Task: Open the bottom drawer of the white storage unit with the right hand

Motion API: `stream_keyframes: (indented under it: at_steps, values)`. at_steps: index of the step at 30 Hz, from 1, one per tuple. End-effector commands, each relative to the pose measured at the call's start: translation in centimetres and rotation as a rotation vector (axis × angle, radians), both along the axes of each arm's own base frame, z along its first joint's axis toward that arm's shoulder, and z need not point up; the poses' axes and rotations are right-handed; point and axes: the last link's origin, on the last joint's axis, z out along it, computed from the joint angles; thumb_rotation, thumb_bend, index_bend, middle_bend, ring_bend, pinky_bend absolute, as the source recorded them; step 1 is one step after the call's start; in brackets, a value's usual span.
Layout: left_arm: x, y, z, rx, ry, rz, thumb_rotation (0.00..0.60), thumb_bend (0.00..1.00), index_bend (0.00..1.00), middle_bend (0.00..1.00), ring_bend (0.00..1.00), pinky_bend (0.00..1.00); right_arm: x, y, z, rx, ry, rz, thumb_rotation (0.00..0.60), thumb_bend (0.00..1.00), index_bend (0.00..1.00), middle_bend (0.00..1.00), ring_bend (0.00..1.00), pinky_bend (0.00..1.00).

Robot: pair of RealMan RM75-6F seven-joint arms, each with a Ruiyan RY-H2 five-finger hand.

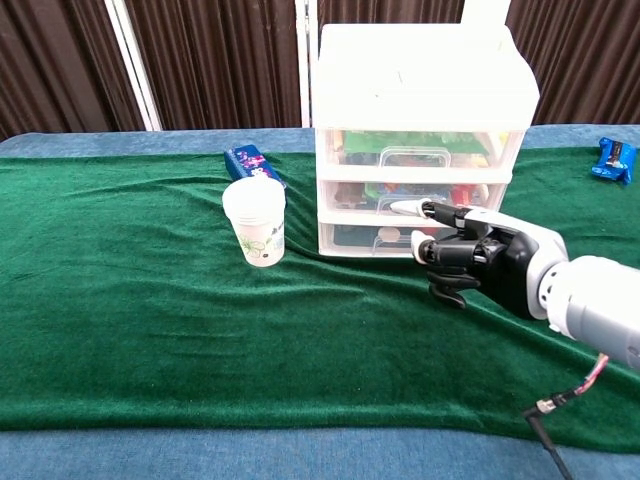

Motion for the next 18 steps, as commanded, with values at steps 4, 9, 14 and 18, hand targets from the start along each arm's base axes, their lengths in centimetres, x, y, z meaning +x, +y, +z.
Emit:
stream_keyframes:
  at_steps: [4,9,14,18]
  values:
    - [0.0,0.0,0.0,-0.001,0.0,0.0,0.6,0.03,0.0,0.0,0.0,0.0,-0.1,-0.2,-0.8,-0.006,-0.023,-0.03,0.6,0.62,0.14,0.97,1.0,0.87]
    - [0.0,0.0,0.1,0.002,-0.003,0.001,0.6,0.03,0.0,0.0,0.0,0.0,-0.1,-0.4,-1.2,-0.007,-0.023,-0.037,0.6,0.62,0.14,0.97,1.0,0.87]
    - [0.0,0.0,0.1,0.001,-0.004,0.001,0.6,0.03,0.0,0.0,0.0,0.0,0.0,-0.7,-1.3,-0.012,-0.027,-0.039,0.6,0.62,0.14,0.97,1.0,0.87]
    - [-0.1,0.0,0.1,0.003,-0.005,0.002,0.6,0.03,0.0,0.0,0.0,0.0,0.1,-0.8,-1.5,-0.024,-0.017,-0.039,0.6,0.62,0.14,0.97,1.0,0.87]
